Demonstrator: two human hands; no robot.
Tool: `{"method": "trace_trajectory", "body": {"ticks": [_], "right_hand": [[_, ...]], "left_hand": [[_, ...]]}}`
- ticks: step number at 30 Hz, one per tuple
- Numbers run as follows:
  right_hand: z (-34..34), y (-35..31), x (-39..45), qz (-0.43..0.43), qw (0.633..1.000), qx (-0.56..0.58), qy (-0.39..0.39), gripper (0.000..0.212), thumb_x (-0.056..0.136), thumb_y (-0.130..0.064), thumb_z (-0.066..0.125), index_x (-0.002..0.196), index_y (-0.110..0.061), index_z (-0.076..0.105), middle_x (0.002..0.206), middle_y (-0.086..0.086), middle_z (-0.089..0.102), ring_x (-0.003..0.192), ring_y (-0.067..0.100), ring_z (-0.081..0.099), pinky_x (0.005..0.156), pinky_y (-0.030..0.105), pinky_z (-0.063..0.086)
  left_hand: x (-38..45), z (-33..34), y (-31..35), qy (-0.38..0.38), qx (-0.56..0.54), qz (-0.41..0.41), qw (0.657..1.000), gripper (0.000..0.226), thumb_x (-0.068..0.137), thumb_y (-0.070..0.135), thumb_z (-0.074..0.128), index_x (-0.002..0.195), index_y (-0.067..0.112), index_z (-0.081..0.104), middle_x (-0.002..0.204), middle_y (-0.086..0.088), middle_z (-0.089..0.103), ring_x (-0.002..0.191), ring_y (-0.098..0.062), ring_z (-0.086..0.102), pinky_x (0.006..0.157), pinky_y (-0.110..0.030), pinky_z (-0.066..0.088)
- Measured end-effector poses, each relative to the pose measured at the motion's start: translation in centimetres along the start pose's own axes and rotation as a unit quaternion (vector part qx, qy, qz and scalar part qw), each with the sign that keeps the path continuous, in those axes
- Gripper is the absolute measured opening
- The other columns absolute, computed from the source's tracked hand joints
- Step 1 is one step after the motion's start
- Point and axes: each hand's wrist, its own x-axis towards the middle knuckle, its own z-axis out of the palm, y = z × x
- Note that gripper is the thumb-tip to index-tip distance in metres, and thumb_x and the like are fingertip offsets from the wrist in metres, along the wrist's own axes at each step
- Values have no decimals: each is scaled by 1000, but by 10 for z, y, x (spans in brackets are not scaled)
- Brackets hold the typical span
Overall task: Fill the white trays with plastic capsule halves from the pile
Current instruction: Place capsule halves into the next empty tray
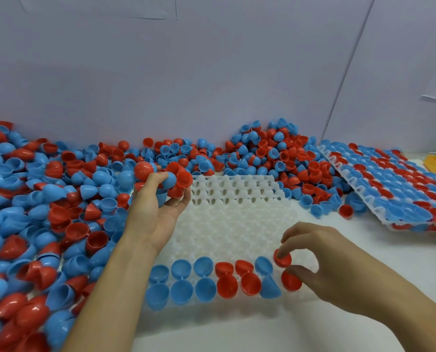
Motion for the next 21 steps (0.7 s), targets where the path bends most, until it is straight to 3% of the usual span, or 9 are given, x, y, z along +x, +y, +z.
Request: {"method": "trace_trajectory", "body": {"ticks": [3, 7, 16, 21], "right_hand": [[1, -5, -1, -18, 999, 28, -14, 17, 84, -42, 74, 87, -55, 63, 109, -40, 47, 106, -14, 46, 76, 8, 42], [4, -9, -2, -37, 998, 49, -30, 22, 79, -52, 76, 96, -60, 63, 114, -46, 40, 109, -22, 38, 75, 9, 42], [5, -27, -5, -46, 998, -9, -45, 19, 79, -59, 72, 90, -56, 57, 111, -41, 39, 108, -4, 42, 84, 15, 40], [7, -32, -6, -56, 997, -50, -31, 29, 85, -56, 67, 111, -47, 57, 121, -33, 50, 101, -8, 38, 86, 15, 29]], "left_hand": [[0, -1, 0, 1, 0, -1, 1000, 22, 89, 8, 67, 108, 18, 63, 125, -18, 57, 106, -30, 63, 67, -34, 59], [1, 0, 0, -2, 0, 3, 1000, 21, 89, 8, 67, 108, 17, 62, 126, -18, 56, 106, -30, 63, 67, -35, 59], [2, -1, -1, -2, -8, 4, 1000, 21, 89, 8, 67, 108, 16, 61, 124, -18, 56, 102, -30, 64, 67, -35, 59], [2, -1, -1, 0, -11, 0, 1000, 23, 89, 8, 66, 110, 16, 61, 127, -19, 55, 104, -31, 63, 66, -34, 58]]}}
